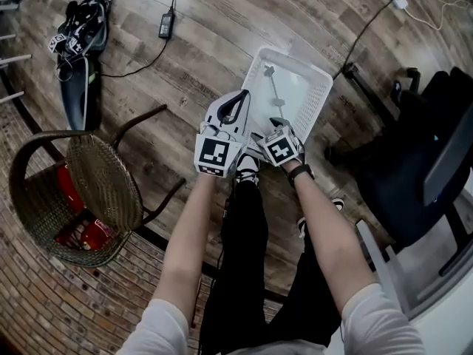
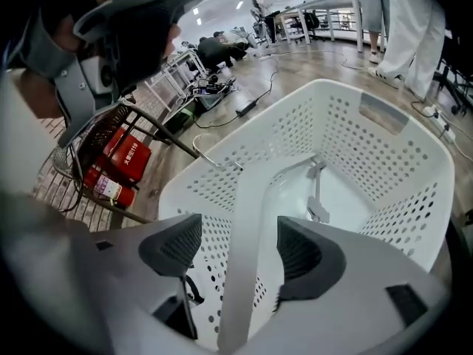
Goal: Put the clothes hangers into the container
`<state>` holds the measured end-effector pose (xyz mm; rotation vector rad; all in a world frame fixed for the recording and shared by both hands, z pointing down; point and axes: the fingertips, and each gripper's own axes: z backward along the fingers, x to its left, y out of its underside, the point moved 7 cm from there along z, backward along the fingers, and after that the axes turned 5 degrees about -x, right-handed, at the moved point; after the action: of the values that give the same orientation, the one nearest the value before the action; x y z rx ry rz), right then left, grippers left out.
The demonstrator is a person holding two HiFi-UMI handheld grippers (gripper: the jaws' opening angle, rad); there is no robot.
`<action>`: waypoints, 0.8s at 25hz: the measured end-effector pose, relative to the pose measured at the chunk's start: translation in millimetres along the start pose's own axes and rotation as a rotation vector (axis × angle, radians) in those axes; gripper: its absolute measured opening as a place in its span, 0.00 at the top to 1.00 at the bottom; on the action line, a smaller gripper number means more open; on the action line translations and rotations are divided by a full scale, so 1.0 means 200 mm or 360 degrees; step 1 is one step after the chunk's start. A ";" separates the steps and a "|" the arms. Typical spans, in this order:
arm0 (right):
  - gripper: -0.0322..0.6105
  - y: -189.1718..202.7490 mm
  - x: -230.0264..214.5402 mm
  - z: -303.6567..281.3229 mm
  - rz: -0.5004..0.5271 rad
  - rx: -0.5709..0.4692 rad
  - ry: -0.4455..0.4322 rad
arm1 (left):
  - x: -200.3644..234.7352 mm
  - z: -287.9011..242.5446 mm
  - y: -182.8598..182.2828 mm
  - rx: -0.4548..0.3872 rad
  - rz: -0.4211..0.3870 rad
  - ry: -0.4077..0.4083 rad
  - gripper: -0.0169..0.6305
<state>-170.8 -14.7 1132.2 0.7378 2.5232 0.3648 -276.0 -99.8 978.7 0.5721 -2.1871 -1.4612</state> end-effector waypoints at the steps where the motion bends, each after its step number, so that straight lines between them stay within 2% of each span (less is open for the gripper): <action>1: 0.44 0.00 0.00 0.01 -0.0018 -0.0016 -0.0004 | 0.00 0.01 0.00 0.0010 -0.0006 0.0003 0.96; 6: 0.44 -0.03 -0.03 0.12 -0.0078 -0.0091 0.0008 | -0.02 0.02 -0.05 0.0035 -0.0025 -0.0008 0.96; 11: 0.47 -0.13 -0.04 0.35 -0.0098 -0.0162 0.0046 | -0.09 0.04 -0.21 0.0053 -0.0013 0.0022 0.96; 15: 0.49 -0.28 -0.02 0.66 -0.0098 -0.0274 0.0098 | -0.13 0.09 -0.44 0.0052 0.0025 0.0014 0.96; 20: 0.51 -0.50 0.06 1.14 -0.0070 -0.0436 0.0175 | -0.22 0.17 -0.84 0.0035 0.0026 -0.0015 0.96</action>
<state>-104.7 -63.4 897.8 0.5680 2.5156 0.7359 -244.2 -109.8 804.4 0.5545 -2.2122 -1.4361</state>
